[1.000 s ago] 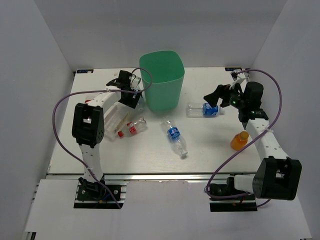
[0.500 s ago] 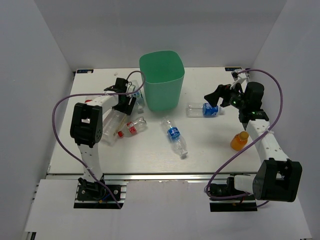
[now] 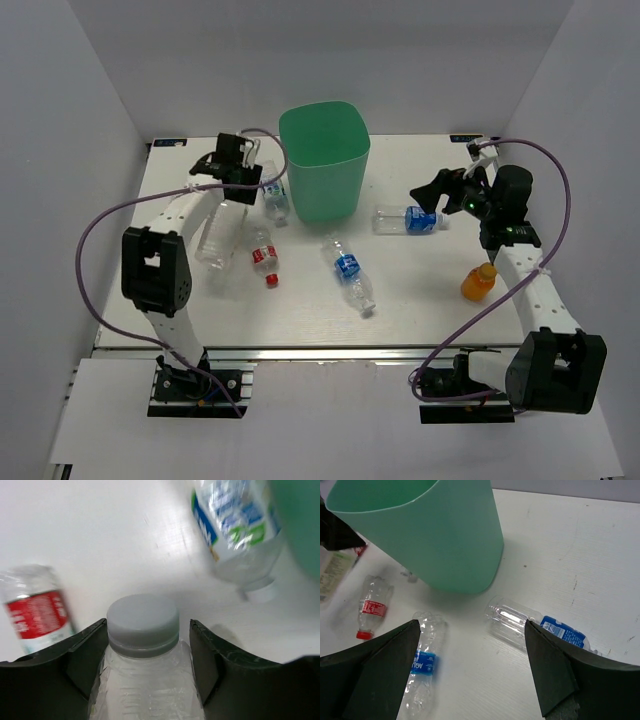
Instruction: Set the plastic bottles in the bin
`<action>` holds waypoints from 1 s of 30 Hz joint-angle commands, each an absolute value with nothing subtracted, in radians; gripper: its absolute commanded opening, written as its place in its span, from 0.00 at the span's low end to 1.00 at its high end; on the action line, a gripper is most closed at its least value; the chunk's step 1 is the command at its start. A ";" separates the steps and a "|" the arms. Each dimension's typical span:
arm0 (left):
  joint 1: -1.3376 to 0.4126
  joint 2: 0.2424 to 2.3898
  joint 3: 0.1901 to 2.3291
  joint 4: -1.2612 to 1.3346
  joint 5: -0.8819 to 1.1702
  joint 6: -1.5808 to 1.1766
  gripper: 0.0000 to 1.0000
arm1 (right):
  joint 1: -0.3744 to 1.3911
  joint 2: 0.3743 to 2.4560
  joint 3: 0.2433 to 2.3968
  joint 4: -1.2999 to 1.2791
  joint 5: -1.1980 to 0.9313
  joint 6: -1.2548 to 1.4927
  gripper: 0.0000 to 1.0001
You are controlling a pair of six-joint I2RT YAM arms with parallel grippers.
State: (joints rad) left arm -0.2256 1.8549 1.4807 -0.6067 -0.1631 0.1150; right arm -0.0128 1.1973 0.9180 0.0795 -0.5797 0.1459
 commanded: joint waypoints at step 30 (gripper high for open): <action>-0.425 1.982 2.151 0.291 0.023 -0.325 0.01 | 0.184 1.049 0.755 0.132 -0.737 -0.198 0.89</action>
